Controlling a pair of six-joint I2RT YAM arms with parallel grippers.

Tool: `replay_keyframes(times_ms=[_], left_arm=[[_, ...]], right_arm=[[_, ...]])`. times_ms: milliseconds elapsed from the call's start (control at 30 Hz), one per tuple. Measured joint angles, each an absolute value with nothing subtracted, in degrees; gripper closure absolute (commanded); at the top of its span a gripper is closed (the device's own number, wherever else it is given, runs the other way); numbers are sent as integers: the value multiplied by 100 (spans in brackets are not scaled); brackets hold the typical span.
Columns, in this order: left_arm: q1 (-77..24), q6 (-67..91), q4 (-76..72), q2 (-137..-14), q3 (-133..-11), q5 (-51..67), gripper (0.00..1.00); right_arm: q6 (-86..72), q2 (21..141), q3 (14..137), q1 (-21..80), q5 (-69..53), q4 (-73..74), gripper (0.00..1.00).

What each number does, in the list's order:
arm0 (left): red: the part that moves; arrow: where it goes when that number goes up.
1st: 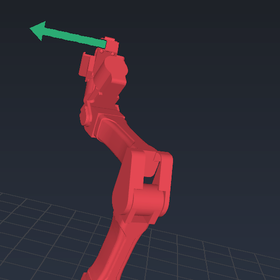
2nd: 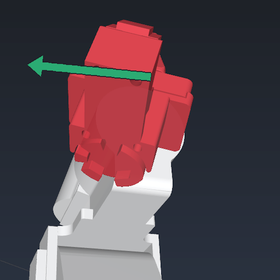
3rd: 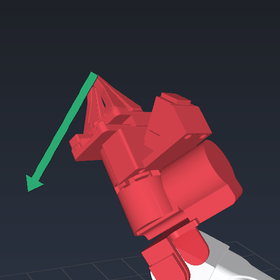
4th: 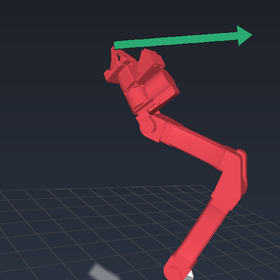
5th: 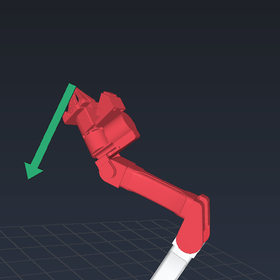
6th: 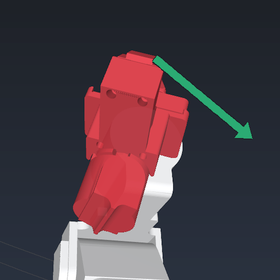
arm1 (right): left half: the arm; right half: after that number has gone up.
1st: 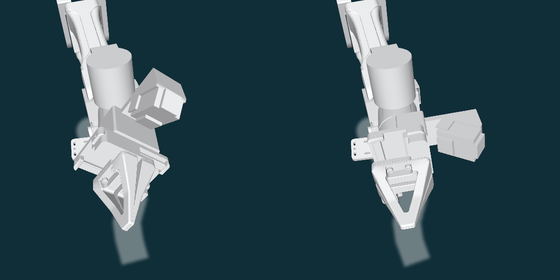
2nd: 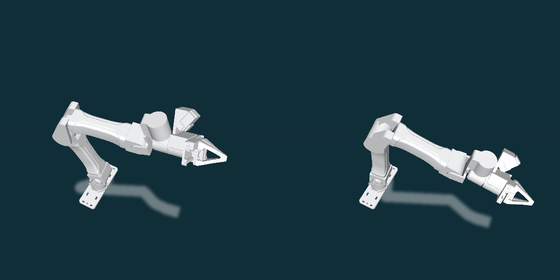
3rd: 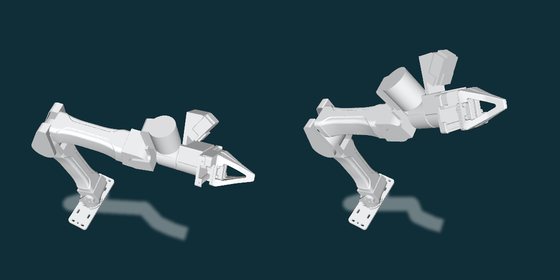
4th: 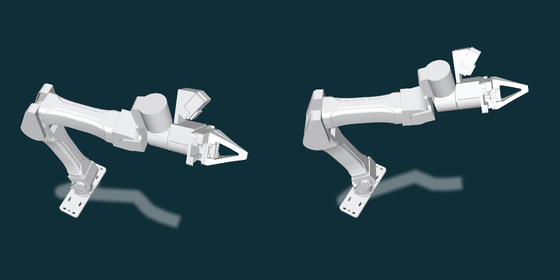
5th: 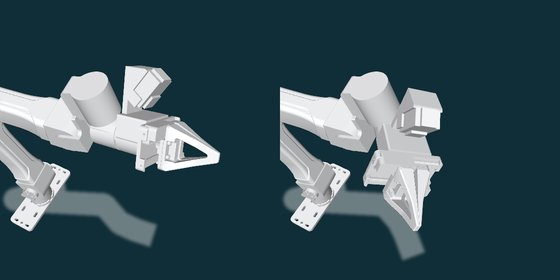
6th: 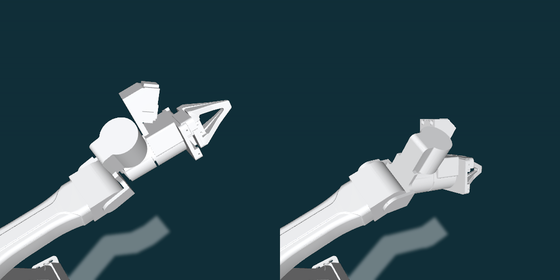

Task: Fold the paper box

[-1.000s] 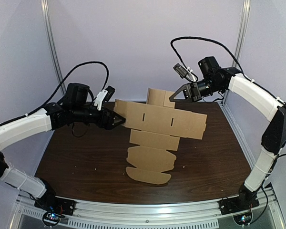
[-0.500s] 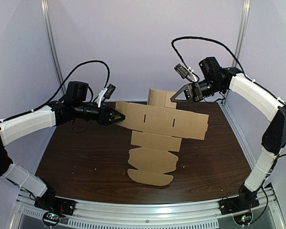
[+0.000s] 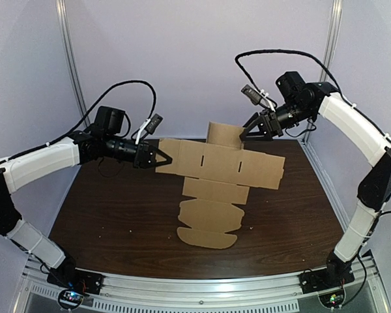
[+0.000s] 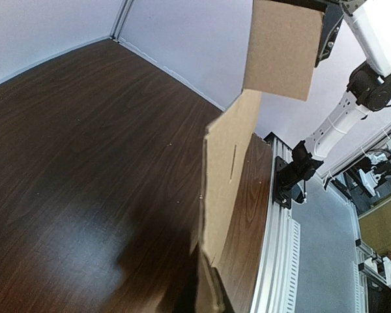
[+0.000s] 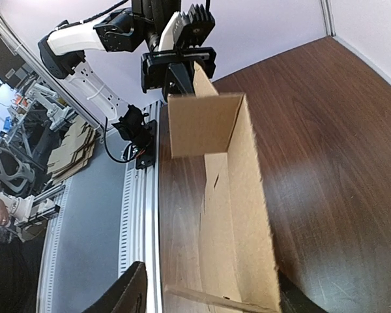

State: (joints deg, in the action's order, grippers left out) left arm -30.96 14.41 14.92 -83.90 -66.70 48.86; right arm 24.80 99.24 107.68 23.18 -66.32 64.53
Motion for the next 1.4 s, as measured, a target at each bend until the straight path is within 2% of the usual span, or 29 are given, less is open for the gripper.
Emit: replay_keyframes(times_ms=[200, 300, 600, 867, 1133, 1400], left_arm=[[-3098, 751, 2421, -8333, -7181, 4727, 100], [-3100, 445, 2821, -8289, -7332, 4613, 100], [-3197, -263, 3815, -8305, -7870, 4346, 100], [-3457, -797, 4519, -8508, -8296, 3977, 100], [-3509, -941, 4731, -8543, -8296, 3903, 100], [-3509, -996, 4768, -8543, -8298, 3758, 100]], right_arm=[[2794, 10130, 12007, 2359, -6158, 7024, 32], [2842, 10237, 12256, 2451, -5872, 7111, 30], [3096, 10857, 12486, 2893, -4928, 7382, 30], [3489, 10949, 12844, 2956, -4600, 7417, 29], [3942, 10956, 12846, 3052, -4519, 7588, 27], [4250, 11190, 12908, 3155, -4775, 7640, 33]])
